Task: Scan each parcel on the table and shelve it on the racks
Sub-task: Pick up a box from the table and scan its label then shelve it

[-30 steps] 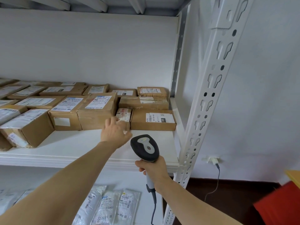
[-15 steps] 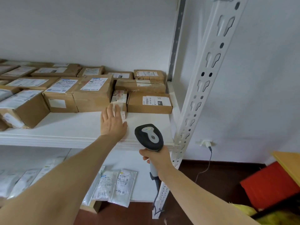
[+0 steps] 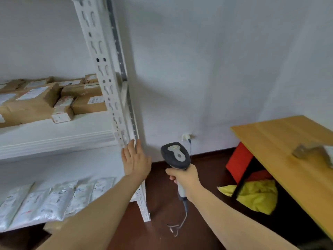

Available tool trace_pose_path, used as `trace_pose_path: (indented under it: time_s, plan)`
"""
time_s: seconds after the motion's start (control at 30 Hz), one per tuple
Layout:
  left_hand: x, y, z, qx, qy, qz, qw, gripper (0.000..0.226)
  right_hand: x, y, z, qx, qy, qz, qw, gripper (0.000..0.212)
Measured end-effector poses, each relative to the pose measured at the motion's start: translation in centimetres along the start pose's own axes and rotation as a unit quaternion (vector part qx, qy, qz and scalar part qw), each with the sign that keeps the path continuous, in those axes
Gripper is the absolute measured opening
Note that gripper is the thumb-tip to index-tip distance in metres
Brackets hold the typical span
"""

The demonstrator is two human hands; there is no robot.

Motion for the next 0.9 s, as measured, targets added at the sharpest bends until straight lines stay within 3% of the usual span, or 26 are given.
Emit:
trace_pose_path:
  time_s: [0.23,0.5,0.67,0.9]
  plan:
    - [5.4,-4.2,18.1,0.17,0.047,-0.066,0.982,0.072,-17.5,-5.6,1.1,-0.017,0.083,0.17,0.982,0.017]
    - [11.9,-6.8,37.5,0.365,0.039,-0.132,0.921,0.071,-33.8,-10.8,2.8,-0.026,0.13,0.342,0.93,0.012]
    - [17.4,-6.9,48.9,0.425,0.014,-0.214,0.879,0.073,-43.0,-10.9,4.0,-0.005,0.186,0.44,0.878,0.03]
    - [24.2,-5.0,63.6,0.508,0.029,-0.308,0.804,0.078,-54.5,-7.7,2.9,0.021,0.287,0.523,0.802,0.018]
Point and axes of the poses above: each hand's wrist, its own y-axis towards the middle knuckle, its own x-axis out of the palm, z = x × y, the point moved 1 cm from there along y, towards the middle knuckle, and after that the axes turned 9 degrees about -z, right-handed, at the moved point
